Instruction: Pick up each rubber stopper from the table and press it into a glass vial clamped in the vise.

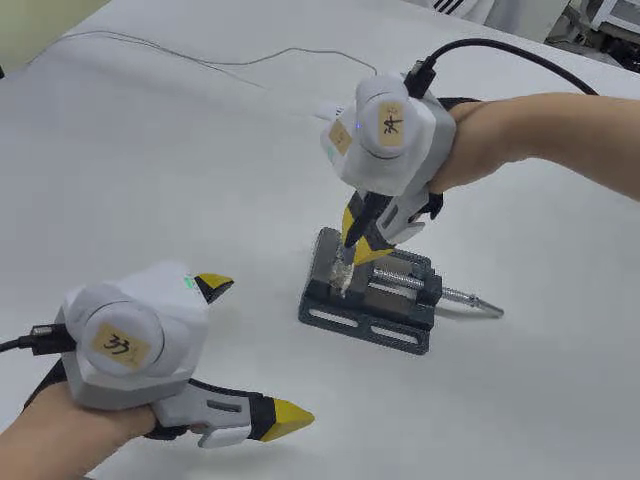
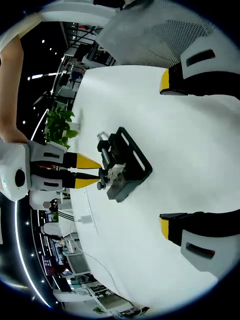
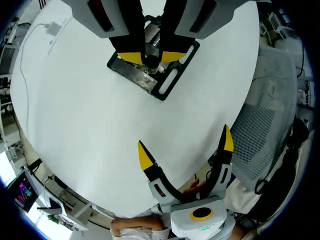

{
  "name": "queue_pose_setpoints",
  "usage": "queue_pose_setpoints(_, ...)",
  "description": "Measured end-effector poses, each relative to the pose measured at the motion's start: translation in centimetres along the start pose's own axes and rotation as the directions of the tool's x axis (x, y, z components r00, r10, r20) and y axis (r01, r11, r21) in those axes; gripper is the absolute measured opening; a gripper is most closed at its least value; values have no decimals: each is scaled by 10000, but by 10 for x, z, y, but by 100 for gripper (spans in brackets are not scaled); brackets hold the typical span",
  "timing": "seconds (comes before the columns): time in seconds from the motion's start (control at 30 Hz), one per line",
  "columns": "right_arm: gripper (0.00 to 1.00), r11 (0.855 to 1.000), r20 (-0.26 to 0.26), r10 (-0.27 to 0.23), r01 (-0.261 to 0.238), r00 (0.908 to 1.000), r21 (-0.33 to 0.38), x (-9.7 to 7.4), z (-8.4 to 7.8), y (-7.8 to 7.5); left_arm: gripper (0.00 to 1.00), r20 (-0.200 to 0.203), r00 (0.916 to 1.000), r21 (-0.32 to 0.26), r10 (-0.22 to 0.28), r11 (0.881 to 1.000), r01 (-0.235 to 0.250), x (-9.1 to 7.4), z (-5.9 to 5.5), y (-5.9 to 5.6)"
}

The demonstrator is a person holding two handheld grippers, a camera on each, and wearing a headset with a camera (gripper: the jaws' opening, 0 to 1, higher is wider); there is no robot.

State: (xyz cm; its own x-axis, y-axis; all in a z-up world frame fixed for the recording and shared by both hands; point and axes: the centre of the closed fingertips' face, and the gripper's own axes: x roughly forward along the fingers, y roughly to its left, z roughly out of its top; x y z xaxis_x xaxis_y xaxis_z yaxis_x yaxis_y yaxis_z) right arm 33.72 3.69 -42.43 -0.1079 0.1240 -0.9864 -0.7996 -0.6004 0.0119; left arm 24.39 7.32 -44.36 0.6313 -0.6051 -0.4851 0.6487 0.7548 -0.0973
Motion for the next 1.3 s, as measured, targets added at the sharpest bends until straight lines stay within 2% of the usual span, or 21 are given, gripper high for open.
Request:
queue_pose_setpoints(0.17,6,9999,-153,25,-27,9999,-131,3,-4,0,97,-21,10000,-18,-19,10000,19,0,0,0)
queue_pose_setpoints(0.7,6,9999,-279,100,-98,9996,73,7,2,2,95,-103,9998,-73,-174,9998,173,2,-2,-3)
queue_pose_setpoints(0.87,6,9986,-428,118,-96,9990,516,7,1,4,95,-94,9997,-68,-220,9997,220,3,-2,-4)
queue_pose_setpoints(1.03,5,9947,-277,60,-31,9996,1032,6,1,3,94,-71,9997,-104,-223,9997,222,3,-1,-4)
queue_pose_setpoints(1.3,5,9897,-428,180,-117,9989,1426,4,6,3,93,-59,9996,-121,-287,9995,287,4,-1,-5)
